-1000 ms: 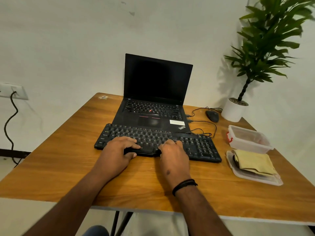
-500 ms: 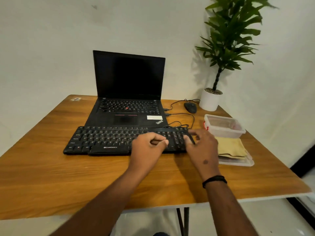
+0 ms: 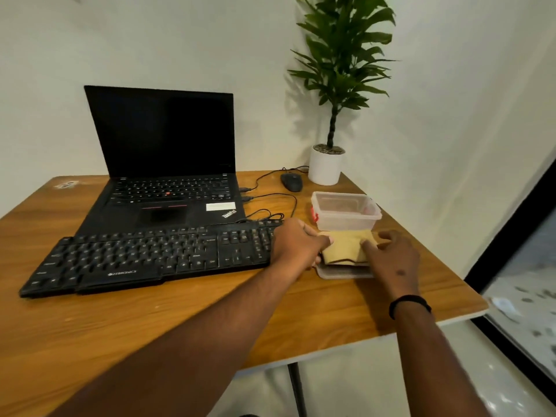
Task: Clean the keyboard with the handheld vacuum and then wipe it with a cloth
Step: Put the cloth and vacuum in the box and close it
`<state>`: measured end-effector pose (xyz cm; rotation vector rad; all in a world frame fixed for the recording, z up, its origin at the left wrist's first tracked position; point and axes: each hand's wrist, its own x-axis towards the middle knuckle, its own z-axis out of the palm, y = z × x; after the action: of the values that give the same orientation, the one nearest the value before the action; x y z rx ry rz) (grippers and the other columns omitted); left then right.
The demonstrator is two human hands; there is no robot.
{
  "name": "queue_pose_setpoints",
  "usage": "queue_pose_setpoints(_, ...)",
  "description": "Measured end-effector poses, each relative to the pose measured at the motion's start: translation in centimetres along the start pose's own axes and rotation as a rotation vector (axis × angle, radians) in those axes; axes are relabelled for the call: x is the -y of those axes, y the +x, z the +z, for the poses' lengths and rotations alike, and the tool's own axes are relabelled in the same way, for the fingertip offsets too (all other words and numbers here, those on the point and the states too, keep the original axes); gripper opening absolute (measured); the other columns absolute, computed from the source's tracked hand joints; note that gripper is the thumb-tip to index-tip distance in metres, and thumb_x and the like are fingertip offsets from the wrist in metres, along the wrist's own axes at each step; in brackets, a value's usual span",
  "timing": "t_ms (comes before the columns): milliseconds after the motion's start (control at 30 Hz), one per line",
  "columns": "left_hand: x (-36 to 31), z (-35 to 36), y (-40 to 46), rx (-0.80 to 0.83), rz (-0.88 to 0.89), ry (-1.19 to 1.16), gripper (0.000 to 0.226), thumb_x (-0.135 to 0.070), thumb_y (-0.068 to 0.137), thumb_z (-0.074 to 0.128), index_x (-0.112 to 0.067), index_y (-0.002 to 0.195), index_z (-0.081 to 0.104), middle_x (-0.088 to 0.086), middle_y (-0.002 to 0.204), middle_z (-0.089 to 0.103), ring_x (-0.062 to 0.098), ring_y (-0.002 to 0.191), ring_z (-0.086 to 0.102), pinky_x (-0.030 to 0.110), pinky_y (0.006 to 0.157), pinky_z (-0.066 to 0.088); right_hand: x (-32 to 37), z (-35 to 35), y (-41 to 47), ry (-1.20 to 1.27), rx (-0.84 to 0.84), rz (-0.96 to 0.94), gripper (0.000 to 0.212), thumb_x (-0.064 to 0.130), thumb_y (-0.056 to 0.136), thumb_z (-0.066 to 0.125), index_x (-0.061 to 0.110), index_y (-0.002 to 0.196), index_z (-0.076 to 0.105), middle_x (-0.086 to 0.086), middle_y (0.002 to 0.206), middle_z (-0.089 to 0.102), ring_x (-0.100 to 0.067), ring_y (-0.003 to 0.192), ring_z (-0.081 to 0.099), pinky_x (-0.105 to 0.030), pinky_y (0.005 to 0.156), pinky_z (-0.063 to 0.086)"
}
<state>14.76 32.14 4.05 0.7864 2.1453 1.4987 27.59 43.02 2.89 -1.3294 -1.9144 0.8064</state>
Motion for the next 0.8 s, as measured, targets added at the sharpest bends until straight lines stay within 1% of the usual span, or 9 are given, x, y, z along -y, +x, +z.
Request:
queue_pose_setpoints(167, 0.2, 0.6, 0.4, -0.017, -0.016, -0.007, 0.029, -0.019, 0.075, 0.089, -0.016, 0.088, 0.063, 0.005, 0.07, 0.073, 0.016, 0.057, 0.073, 0.038, 0.061, 0.064, -0.2, -0.1, 0.6, 0.062, -0.018, -0.042, 0.039, 0.025, 0.085, 0.077, 0.011, 0.12, 0.067, -0.011, 0.115, 0.068, -0.015, 0.093, 0.057, -0.024, 0.079, 0.043)
queue_pose_setpoints(333, -0.3, 0.2, 1.3, -0.034, 0.041, 0.031, 0.027, -0.02, 0.071, 0.092, -0.017, 0.08, 0.067, 0.0, 0.062, 0.073, 0.015, 0.057, 0.072, 0.044, 0.067, 0.064, 0.6, -0.4, 1.1, 0.157, -0.061, -0.089, 0.03, 0.021, 0.082, 0.08, 0.013, 0.11, 0.072, -0.002, 0.097, 0.068, -0.015, 0.088, 0.063, -0.028, 0.079, 0.053)
queue_pose_setpoints(400, -1.3, -0.4, 2.4, -0.038, 0.091, 0.036, 0.026, -0.02, 0.071, 0.092, -0.017, 0.08, 0.068, -0.002, 0.064, 0.073, 0.012, 0.056, 0.071, 0.036, 0.066, 0.062, 1.3, -0.9, 1.9, 0.216, -0.088, -0.107, 0.026, 0.021, 0.08, 0.082, 0.015, 0.104, 0.073, -0.001, 0.091, 0.067, -0.012, 0.082, 0.063, -0.03, 0.079, 0.055)
queue_pose_setpoints(467, -2.6, -0.9, 3.7, -0.056, 0.139, 0.024, 0.025, -0.02, 0.072, 0.092, -0.016, 0.081, 0.068, -0.002, 0.066, 0.074, 0.008, 0.051, 0.067, 0.028, 0.058, 0.057, 2.4, -1.4, 3.1, 0.243, -0.121, -0.147, 0.023, 0.021, 0.079, 0.082, 0.016, 0.099, 0.072, 0.0, 0.088, 0.067, -0.007, 0.078, 0.063, -0.026, 0.075, 0.053)
queue_pose_setpoints(533, -3.9, -1.0, 5.5, -0.074, 0.185, 0.028, 0.024, -0.021, 0.072, 0.091, -0.014, 0.08, 0.069, -0.003, 0.07, 0.073, 0.006, 0.048, 0.065, 0.026, 0.054, 0.054, 3.5, -1.5, 5.0, 0.236, -0.149, -0.179, 0.021, 0.021, 0.079, 0.082, 0.015, 0.096, 0.072, -0.002, 0.086, 0.069, -0.012, 0.078, 0.065, -0.026, 0.073, 0.052)
queue_pose_setpoints(600, -4.9, -0.7, 7.4, -0.108, 0.222, 0.082, 0.022, -0.023, 0.072, 0.091, -0.017, 0.078, 0.071, -0.006, 0.072, 0.073, 0.006, 0.053, 0.066, 0.029, 0.058, 0.057, 4.4, -1.2, 7.3, 0.164, -0.176, -0.208, 0.017, 0.021, 0.079, 0.08, 0.015, 0.093, 0.071, -0.004, 0.087, 0.07, -0.018, 0.081, 0.066, -0.026, 0.073, 0.05)
queue_pose_setpoints(667, -5.3, 0.0, 9.4, -0.131, 0.252, 0.144, 0.019, -0.025, 0.071, 0.091, -0.02, 0.074, 0.072, -0.009, 0.075, 0.073, 0.009, 0.067, 0.069, 0.033, 0.068, 0.06, 4.9, -0.5, 9.4, 0.065, -0.18, -0.232, 0.013, 0.02, 0.079, 0.077, 0.017, 0.088, 0.069, -0.003, 0.09, 0.068, -0.022, 0.084, 0.064, -0.031, 0.075, 0.051)
queue_pose_setpoints(733, -5.3, 0.8, 11.0, -0.135, 0.284, 0.26, 0.018, -0.027, 0.072, 0.09, -0.021, 0.074, 0.072, -0.01, 0.081, 0.072, 0.011, 0.08, 0.068, 0.034, 0.074, 0.058, 5.1, 0.2, 11.2, -0.08, -0.146, -0.231, 0.009, 0.017, 0.081, 0.074, 0.017, 0.087, 0.068, -0.002, 0.09, 0.063, -0.024, 0.085, 0.06, -0.032, 0.074, 0.05)
queue_pose_setpoints(800, -5.0, 1.7, 12.3, -0.108, 0.302, 0.422, 0.017, -0.029, 0.075, 0.087, -0.023, 0.077, 0.072, -0.008, 0.088, 0.072, 0.013, 0.087, 0.066, 0.032, 0.076, 0.056, 5.1, 1.0, 12.7, -0.25, -0.083, -0.23, 0.006, 0.013, 0.082, 0.071, 0.016, 0.087, 0.069, -0.005, 0.091, 0.067, -0.028, 0.088, 0.062, -0.034, 0.076, 0.052)
